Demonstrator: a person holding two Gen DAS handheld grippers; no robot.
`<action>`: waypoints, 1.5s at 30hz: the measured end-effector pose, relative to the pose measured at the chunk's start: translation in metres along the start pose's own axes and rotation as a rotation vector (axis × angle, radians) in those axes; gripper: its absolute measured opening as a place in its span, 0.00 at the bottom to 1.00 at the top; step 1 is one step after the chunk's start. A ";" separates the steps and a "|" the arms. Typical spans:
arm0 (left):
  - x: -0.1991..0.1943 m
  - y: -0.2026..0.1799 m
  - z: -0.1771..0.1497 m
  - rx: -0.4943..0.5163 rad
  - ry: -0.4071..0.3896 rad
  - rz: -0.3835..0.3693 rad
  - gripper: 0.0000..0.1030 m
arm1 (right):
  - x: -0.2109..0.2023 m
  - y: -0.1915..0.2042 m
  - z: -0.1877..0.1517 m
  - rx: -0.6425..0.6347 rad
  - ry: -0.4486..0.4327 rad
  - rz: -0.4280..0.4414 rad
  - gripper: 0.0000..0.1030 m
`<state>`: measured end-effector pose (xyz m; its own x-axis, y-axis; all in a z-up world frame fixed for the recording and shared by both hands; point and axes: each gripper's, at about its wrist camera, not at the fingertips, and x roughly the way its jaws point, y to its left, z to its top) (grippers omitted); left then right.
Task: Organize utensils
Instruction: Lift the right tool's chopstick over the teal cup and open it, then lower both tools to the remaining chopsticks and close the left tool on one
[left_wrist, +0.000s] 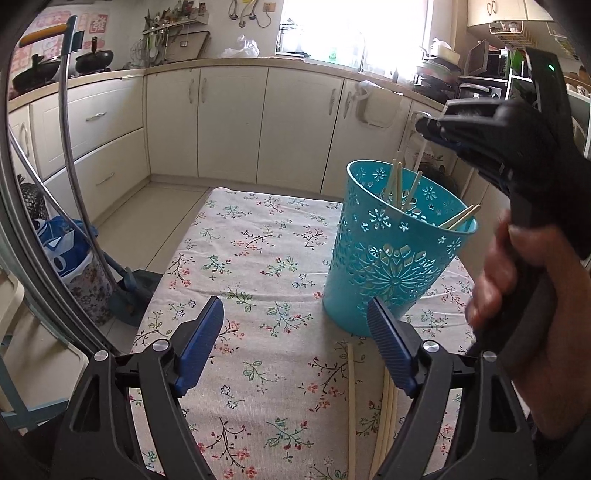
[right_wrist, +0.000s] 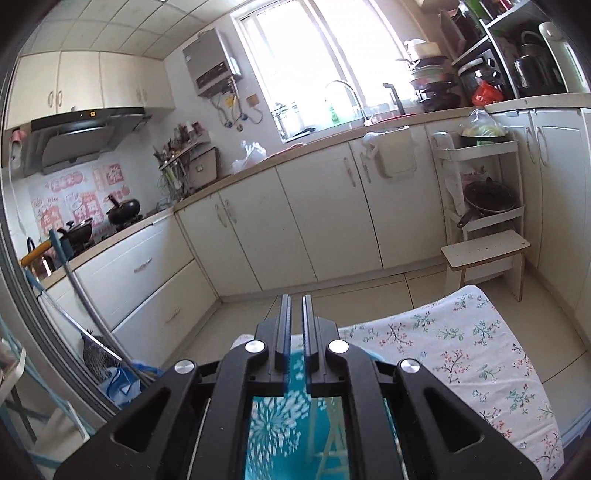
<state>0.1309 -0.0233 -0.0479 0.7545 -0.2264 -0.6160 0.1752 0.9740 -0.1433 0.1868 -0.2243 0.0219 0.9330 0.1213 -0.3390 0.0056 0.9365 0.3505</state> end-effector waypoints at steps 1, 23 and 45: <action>-0.001 0.001 0.000 -0.003 0.002 -0.001 0.74 | -0.005 -0.001 -0.004 -0.005 0.009 0.007 0.08; -0.014 0.011 -0.024 -0.031 0.071 0.043 0.80 | -0.049 -0.043 -0.159 -0.006 0.490 -0.101 0.23; -0.006 0.004 -0.034 -0.003 0.110 0.052 0.81 | -0.042 -0.040 -0.171 -0.199 0.550 -0.182 0.11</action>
<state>0.1054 -0.0176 -0.0710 0.6883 -0.1745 -0.7041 0.1357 0.9845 -0.1113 0.0860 -0.2109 -0.1276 0.6005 0.0556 -0.7977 0.0306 0.9952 0.0925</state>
